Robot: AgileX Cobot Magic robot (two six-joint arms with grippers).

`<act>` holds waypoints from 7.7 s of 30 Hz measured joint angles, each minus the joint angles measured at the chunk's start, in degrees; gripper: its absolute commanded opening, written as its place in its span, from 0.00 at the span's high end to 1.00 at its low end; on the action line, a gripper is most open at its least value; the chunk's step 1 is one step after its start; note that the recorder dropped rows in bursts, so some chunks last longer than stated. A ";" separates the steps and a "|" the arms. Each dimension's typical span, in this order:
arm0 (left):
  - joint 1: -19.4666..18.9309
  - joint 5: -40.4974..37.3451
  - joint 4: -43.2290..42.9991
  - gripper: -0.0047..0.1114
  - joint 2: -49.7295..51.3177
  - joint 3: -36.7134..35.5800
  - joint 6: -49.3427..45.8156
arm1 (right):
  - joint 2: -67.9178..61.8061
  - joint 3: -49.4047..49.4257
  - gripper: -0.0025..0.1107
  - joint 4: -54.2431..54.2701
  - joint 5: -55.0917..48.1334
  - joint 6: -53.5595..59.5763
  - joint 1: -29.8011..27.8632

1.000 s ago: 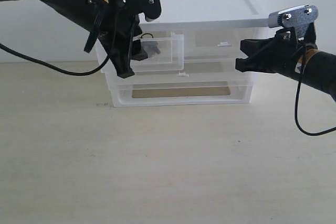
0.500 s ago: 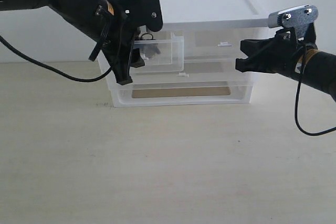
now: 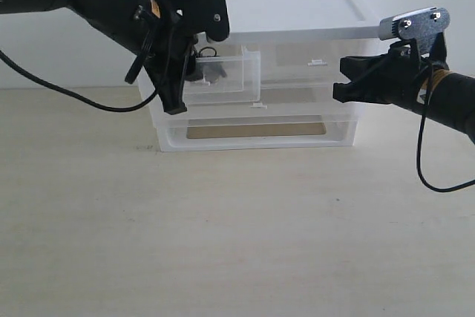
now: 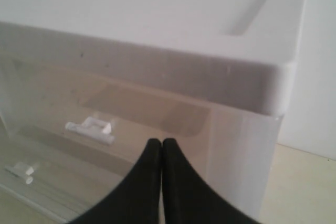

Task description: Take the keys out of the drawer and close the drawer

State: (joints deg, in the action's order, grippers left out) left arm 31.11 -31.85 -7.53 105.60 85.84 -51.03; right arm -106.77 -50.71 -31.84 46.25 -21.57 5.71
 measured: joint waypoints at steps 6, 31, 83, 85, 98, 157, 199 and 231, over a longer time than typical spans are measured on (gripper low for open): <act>0.13 -5.66 1.24 0.92 -2.95 -0.25 0.00 | 0.00 0.00 0.98 0.00 -0.10 0.00 0.00; 3.27 -16.72 2.66 0.92 -5.23 -0.25 -2.35 | 0.00 0.00 0.98 0.00 -0.21 0.00 0.00; 3.25 -23.34 -1.04 0.52 8.31 19.69 45.43 | 0.00 0.00 0.98 0.00 -0.43 -0.09 0.00; 3.25 -23.38 -1.13 0.52 8.44 19.72 45.50 | 0.00 0.00 0.98 0.00 -0.43 -0.09 0.00; 3.25 -23.26 -1.38 0.52 12.31 19.72 45.55 | 0.00 0.00 0.98 0.00 -0.53 -0.09 0.00; 3.05 -22.37 -1.66 0.46 13.38 20.06 48.66 | 0.00 0.00 0.98 0.00 -0.53 0.01 0.00; 2.05 -26.33 0.10 0.53 9.49 20.03 42.97 | 0.00 0.00 0.98 0.41 -0.66 0.44 0.00; 1.97 -24.46 6.25 0.91 8.16 20.28 35.06 | 0.00 0.00 0.98 0.56 -0.77 0.44 0.00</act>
State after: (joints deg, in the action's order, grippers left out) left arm 33.07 -56.31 -1.28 113.77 106.12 -15.97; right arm -106.77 -50.71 -31.28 45.48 -21.14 5.71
